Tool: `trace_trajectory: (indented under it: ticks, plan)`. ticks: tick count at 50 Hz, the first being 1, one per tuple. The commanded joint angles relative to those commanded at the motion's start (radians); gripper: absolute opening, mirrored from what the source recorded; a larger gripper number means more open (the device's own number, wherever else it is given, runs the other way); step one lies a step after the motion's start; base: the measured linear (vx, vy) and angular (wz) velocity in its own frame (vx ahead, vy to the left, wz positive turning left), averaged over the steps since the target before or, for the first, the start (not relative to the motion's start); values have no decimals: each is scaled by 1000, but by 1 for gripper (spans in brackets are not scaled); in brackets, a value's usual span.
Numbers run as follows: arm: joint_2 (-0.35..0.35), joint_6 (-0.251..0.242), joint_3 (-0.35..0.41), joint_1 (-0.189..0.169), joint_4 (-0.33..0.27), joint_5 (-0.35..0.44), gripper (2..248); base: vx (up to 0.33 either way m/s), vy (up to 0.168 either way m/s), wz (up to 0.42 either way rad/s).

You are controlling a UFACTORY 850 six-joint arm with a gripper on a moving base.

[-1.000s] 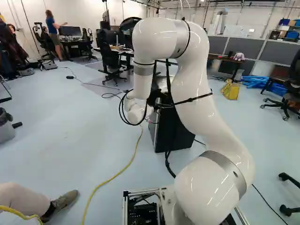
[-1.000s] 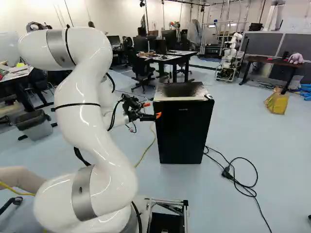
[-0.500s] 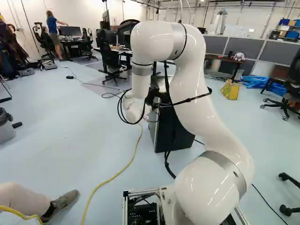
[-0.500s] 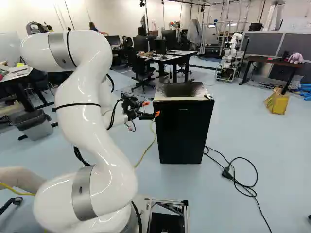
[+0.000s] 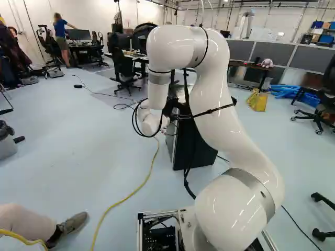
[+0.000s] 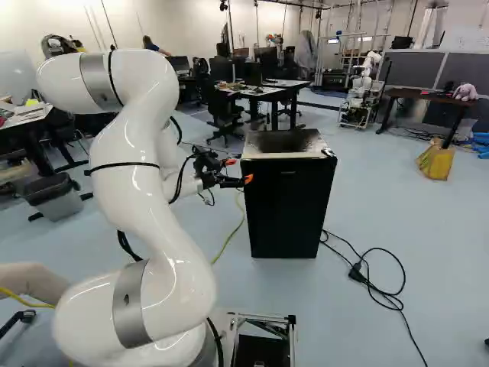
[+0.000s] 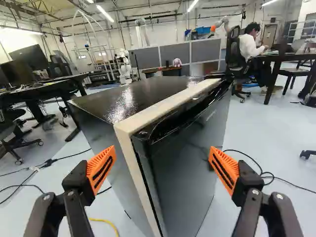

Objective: Grab a drink from the fridge

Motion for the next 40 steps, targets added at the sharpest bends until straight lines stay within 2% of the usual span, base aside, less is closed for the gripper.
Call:
trace_trajectory:
  ticks: [40]
  plan:
    - [-1, 0, -3, -15, 0, 0, 247, 0, 0, 0]
